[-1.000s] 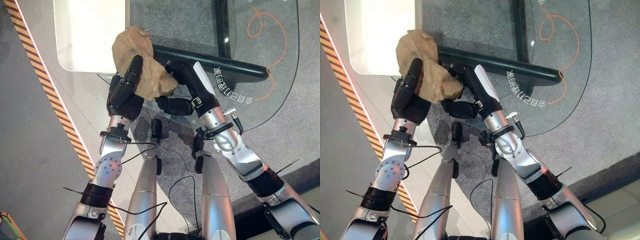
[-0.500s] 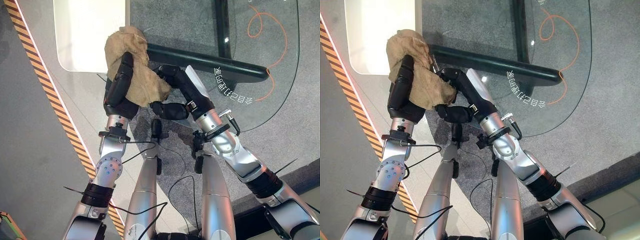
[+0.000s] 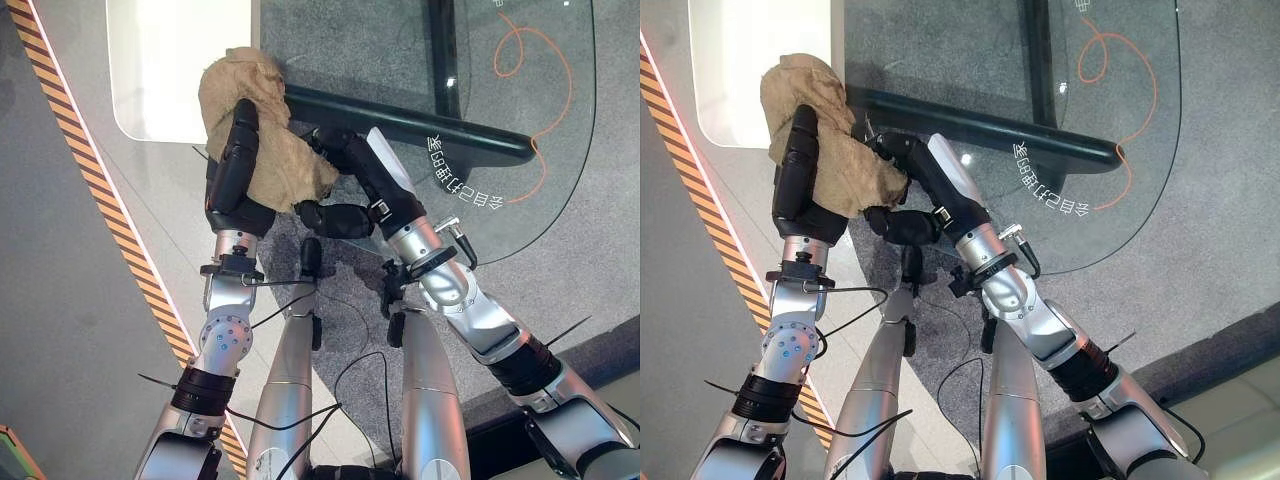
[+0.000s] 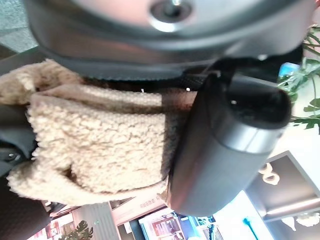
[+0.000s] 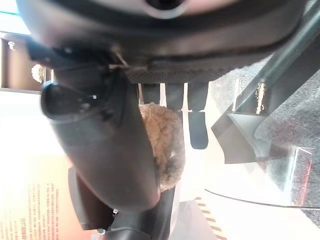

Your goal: Wipe the table with a cloth and put it in the basket.

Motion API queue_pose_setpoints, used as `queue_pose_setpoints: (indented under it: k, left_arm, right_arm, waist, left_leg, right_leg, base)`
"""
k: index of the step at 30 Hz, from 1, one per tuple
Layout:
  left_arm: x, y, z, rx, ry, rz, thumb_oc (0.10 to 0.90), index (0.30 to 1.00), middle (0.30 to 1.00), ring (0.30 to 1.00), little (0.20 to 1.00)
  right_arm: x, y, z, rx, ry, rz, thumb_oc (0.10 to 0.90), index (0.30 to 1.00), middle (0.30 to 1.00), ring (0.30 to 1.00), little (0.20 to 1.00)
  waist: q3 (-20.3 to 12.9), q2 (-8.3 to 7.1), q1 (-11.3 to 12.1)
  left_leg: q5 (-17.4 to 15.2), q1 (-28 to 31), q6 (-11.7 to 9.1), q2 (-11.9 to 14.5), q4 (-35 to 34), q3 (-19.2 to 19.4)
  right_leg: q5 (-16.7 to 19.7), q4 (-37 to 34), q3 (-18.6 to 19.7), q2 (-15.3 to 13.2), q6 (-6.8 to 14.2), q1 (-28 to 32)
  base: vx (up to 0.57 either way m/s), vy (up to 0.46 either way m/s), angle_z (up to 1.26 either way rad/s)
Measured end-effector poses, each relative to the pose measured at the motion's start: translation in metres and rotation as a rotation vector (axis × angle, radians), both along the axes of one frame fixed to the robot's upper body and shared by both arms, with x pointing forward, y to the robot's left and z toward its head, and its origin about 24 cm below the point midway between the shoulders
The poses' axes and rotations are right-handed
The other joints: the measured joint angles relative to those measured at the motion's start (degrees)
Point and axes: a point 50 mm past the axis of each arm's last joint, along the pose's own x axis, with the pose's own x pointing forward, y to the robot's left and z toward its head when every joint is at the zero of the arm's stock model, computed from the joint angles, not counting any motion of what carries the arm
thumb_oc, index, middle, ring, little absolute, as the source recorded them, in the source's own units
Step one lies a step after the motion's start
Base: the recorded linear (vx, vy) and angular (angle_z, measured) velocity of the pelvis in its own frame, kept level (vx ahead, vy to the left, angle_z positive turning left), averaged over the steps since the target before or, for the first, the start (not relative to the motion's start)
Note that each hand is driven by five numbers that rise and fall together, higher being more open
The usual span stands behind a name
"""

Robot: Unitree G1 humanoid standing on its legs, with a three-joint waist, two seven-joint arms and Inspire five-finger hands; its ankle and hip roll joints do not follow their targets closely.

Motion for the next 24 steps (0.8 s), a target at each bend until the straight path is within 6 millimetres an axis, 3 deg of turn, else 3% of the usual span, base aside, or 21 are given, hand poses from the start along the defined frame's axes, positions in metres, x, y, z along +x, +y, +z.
queue_pose_setpoints:
  k: [24]
  left_arm:
    - [-0.001,0.026,0.003,-0.107,0.067,0.245,0.1,0.3,0.3,0.3,0.2]
  right_arm:
    - [0.0,0.006,0.01,0.065,-0.03,0.0,0.8,0.9,0.9,0.9,0.9]
  waist:
    - [0.0,0.0,0.07]
  left_leg:
    - [0.05,0.4,-0.07,0.0,0.02,0.13]
  right_leg:
    - [0.0,0.21,0.29,0.02,-0.01,0.14]
  base:
    - [0.0,0.0,0.0]
